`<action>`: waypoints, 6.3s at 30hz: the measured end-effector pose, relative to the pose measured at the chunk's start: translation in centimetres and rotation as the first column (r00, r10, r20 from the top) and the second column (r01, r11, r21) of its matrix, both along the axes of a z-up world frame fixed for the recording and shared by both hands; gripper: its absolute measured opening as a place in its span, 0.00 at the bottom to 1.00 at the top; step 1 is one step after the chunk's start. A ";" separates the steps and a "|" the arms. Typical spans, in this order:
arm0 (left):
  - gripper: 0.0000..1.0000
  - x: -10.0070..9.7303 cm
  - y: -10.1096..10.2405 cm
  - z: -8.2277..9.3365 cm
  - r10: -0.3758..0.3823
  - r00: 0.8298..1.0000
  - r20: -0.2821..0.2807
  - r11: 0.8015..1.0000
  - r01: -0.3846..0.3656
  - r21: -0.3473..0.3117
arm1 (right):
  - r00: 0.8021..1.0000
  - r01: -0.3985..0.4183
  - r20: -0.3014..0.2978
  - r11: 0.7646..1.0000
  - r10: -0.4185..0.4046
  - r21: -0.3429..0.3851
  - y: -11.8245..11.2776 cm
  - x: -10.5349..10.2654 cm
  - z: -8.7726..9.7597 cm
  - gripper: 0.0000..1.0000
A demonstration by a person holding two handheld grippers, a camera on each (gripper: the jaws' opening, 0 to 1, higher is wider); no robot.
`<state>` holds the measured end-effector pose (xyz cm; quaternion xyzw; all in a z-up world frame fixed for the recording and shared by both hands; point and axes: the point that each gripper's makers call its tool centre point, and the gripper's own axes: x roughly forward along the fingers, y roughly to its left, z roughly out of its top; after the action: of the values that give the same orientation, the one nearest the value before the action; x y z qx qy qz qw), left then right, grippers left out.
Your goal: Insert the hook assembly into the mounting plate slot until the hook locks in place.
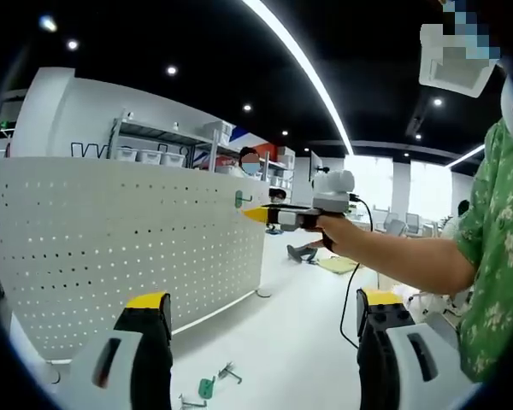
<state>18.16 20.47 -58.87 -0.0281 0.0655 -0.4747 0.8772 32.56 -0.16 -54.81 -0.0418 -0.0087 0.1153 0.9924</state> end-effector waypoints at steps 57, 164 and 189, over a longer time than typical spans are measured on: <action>0.90 -3.2 1.6 -4.1 0.028 0.998 -0.048 0.998 -0.025 0.058 | 0.912 -0.311 -0.308 0.947 0.272 -0.084 11.3 -8.9 -15.0 0.46; 0.85 -2.6 2.0 -9.1 0.075 0.983 -0.166 0.990 -0.053 0.134 | 0.555 -0.543 -0.675 0.826 0.486 0.147 12.9 -7.2 -27.9 0.00; 0.58 -3.2 1.4 -8.9 0.014 0.997 -0.081 0.983 0.001 0.181 | 0.493 -0.476 -0.592 0.767 0.638 0.430 15.1 -10.8 -22.3 0.00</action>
<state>14.96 21.88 -67.79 0.0321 0.1441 -0.4626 0.8742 21.81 14.90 -77.13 0.1157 0.3488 0.4362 0.8214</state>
